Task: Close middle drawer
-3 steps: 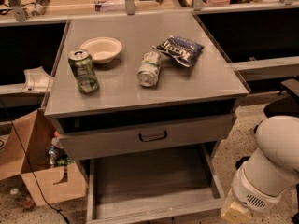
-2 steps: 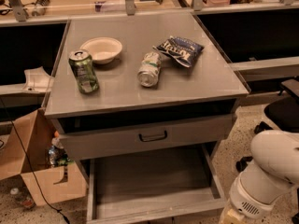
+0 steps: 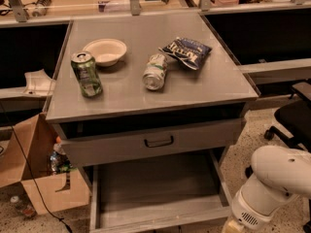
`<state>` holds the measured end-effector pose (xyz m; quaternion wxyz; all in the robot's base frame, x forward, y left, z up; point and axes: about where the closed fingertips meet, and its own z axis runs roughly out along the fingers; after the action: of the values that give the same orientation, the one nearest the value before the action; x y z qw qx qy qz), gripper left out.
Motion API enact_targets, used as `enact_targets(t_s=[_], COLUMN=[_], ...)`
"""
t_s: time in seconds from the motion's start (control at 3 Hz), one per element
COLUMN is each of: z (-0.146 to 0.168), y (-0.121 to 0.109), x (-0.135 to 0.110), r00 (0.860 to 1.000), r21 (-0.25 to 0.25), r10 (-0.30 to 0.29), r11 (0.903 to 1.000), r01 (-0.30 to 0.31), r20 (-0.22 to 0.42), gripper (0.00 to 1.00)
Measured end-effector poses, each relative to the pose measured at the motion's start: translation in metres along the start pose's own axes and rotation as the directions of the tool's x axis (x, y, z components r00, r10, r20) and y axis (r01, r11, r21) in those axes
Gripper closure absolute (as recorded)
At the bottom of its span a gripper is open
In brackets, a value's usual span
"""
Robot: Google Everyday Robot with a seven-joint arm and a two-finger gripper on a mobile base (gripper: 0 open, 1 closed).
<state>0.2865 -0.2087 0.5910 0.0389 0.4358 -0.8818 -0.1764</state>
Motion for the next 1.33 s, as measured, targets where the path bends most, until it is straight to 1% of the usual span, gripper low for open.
enact_targets(t_s=[0.33,0.67,1.0,1.33], z=[0.030,0.060,0.091,0.096], y=[0.000,-0.010,-0.020,-0.023], x=[0.009,0.012,0.008,0.010], r00=[0.999,0.997,0.995,0.994], r21=[-0.057,-0.100,-0.140,-0.143], r10=[0.037,0.073,0.093,0.105], r11=[0.9977,0.9926,0.9862,0.9846], r01=[-0.036,-0.070,-0.089,-0.101], r20=[0.029,0.037,0.024,0.023], gripper=[1.00,1.00,1.00,1.00])
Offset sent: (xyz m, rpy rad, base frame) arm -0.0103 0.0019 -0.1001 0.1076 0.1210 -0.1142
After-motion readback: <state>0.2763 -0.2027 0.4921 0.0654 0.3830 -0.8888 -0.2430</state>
